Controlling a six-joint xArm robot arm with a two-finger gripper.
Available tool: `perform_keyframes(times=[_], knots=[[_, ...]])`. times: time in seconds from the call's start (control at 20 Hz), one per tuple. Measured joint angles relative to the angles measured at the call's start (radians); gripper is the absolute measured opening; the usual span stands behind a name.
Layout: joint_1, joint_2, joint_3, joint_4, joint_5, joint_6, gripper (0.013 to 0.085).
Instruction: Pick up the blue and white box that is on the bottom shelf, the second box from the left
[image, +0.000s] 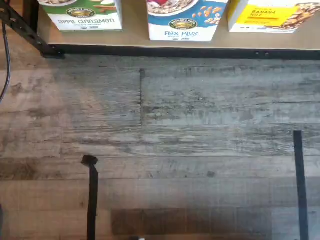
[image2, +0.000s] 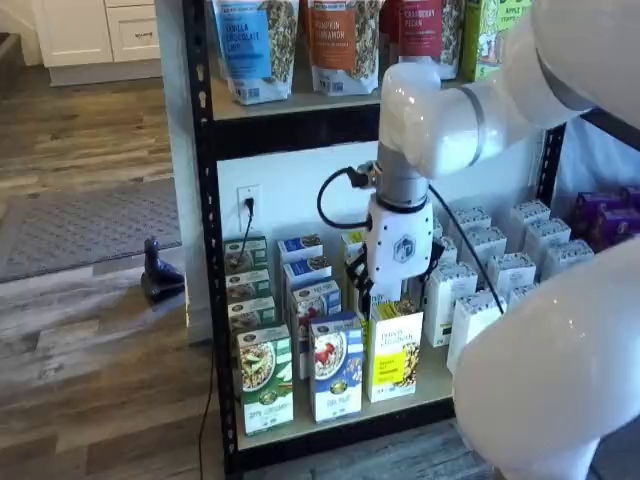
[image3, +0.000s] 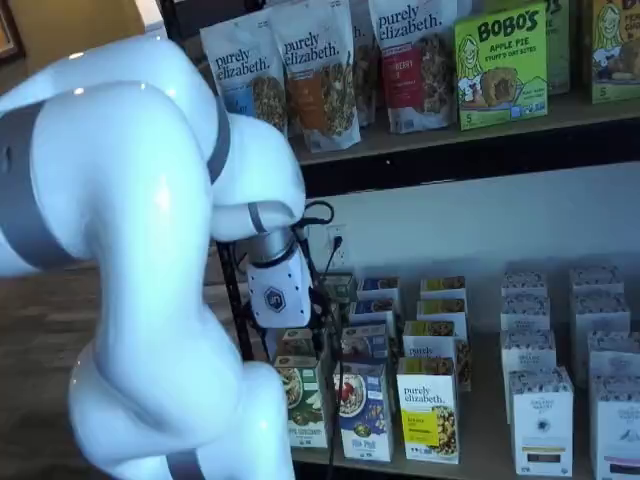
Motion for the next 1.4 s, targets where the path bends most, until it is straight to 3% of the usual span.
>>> perform_keyframes(times=[0.15, 0.25, 0.3, 0.4, 0.65, 0.8, 1.0, 1.4], knots=[[-0.005, 0.046, 0.008, 0.037, -0.066, -0.028, 0.085], [-0.001, 0.076, 0.005, 0.001, -0.091, 0.0, 0.085], [-0.006, 0.092, 0.004, 0.031, -0.103, -0.027, 0.085], [-0.01, 0.124, 0.002, 0.044, -0.128, -0.04, 0.085], [-0.005, 0.191, -0.012, -0.03, -0.171, 0.021, 0.085], [-0.013, 0.218, -0.012, -0.009, -0.207, -0.003, 0.085], [-0.019, 0.247, -0.022, -0.032, -0.232, 0.01, 0.085], [-0.04, 0.311, -0.036, 0.029, -0.287, -0.061, 0.085]])
